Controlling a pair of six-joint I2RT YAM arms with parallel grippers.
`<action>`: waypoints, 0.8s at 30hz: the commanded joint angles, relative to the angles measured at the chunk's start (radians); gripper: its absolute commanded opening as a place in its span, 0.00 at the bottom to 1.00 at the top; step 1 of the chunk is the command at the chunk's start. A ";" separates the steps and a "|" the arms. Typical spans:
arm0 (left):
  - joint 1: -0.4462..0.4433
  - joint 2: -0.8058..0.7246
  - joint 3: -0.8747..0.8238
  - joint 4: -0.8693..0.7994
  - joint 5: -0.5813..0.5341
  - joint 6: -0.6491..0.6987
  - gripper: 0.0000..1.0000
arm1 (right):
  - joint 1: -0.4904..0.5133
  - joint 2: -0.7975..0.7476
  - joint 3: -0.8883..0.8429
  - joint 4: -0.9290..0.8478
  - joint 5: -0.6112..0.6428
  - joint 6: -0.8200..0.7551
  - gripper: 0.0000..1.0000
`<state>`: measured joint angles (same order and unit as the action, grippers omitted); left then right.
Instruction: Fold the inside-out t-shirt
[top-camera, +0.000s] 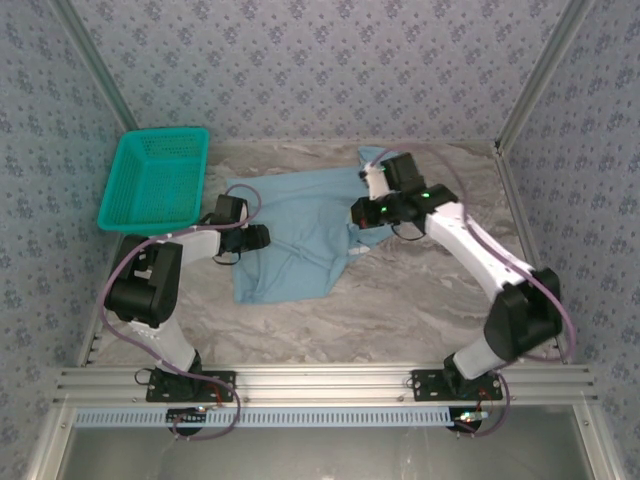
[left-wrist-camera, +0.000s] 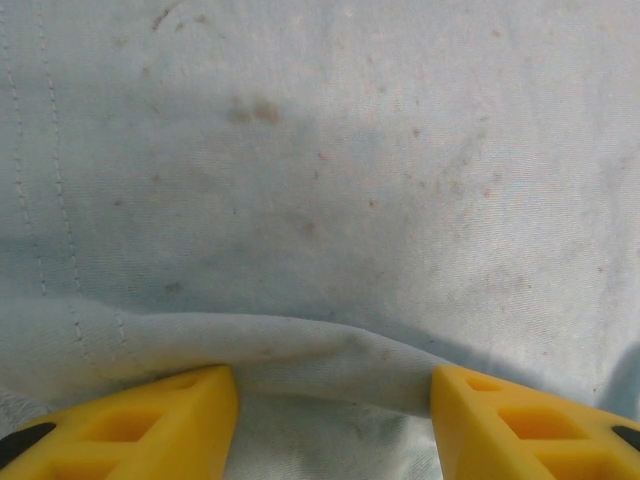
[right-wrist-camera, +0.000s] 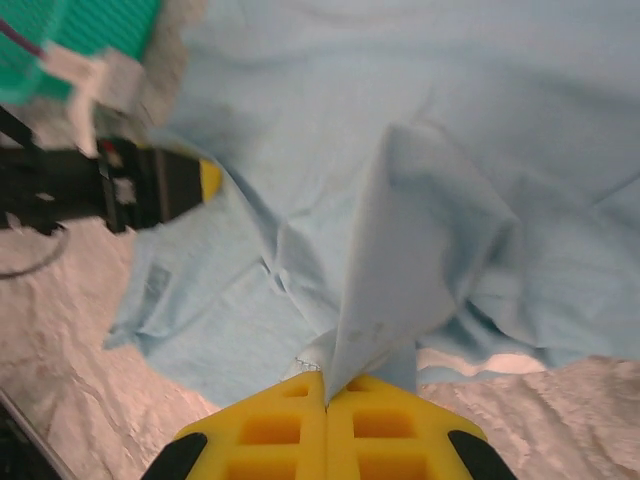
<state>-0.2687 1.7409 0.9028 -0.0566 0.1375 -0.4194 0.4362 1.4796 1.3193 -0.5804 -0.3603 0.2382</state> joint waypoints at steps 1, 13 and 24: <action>0.005 0.002 -0.011 -0.103 -0.030 0.009 0.55 | -0.010 -0.035 -0.006 -0.090 -0.004 0.009 0.00; 0.004 -0.113 -0.006 -0.119 0.052 -0.012 0.56 | -0.113 -0.177 -0.048 -0.157 0.079 0.025 0.00; -0.020 -0.541 -0.232 -0.413 -0.055 -0.120 0.61 | -0.173 -0.126 -0.155 -0.026 0.006 0.062 0.00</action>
<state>-0.2737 1.2545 0.7444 -0.2733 0.1326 -0.4767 0.2695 1.3396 1.1671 -0.6476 -0.3202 0.2844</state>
